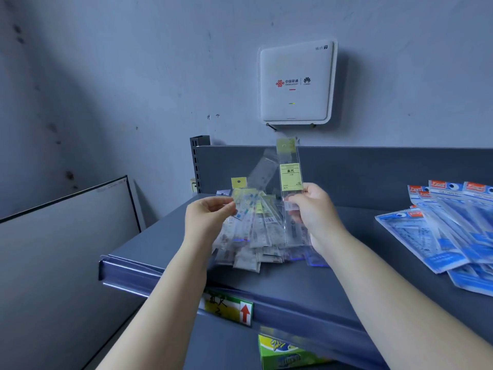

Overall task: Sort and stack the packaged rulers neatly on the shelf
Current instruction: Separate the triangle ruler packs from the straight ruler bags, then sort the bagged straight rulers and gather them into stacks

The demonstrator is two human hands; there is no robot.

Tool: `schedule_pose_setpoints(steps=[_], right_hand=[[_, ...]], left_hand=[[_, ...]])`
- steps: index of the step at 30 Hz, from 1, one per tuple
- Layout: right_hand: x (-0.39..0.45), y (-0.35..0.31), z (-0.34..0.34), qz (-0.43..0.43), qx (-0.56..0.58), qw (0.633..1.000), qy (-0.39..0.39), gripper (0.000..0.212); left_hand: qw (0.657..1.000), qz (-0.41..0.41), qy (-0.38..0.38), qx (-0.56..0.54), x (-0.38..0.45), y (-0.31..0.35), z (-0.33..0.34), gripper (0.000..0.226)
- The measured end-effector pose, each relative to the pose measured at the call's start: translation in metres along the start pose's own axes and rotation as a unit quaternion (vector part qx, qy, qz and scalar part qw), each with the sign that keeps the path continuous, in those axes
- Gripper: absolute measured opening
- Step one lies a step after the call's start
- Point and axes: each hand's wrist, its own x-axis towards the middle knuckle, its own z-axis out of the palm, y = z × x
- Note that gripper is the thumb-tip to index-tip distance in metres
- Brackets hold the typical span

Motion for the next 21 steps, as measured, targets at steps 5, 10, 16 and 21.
schedule_pose_setpoints(steps=[5, 10, 16, 21], right_hand=[[-0.002, -0.004, -0.002, 0.004, -0.004, 1.0, 0.013, 0.029], [-0.002, -0.009, 0.006, 0.006, 0.028, 1.0, 0.001, 0.029], [0.001, -0.018, 0.02, -0.031, -0.012, 0.999, -0.018, 0.029], [0.01, -0.016, 0.034, -0.026, -0.125, 0.992, -0.003, 0.034]], left_hand=[[0.998, -0.008, 0.051, -0.042, 0.003, 0.002, -0.005, 0.006], [0.997, -0.021, 0.027, -0.069, 0.008, 0.002, -0.007, 0.011], [0.972, 0.028, -0.093, 0.214, 0.02, -0.005, -0.019, 0.005], [0.933, 0.077, -0.148, 0.318, 0.045, -0.01, -0.04, 0.01]])
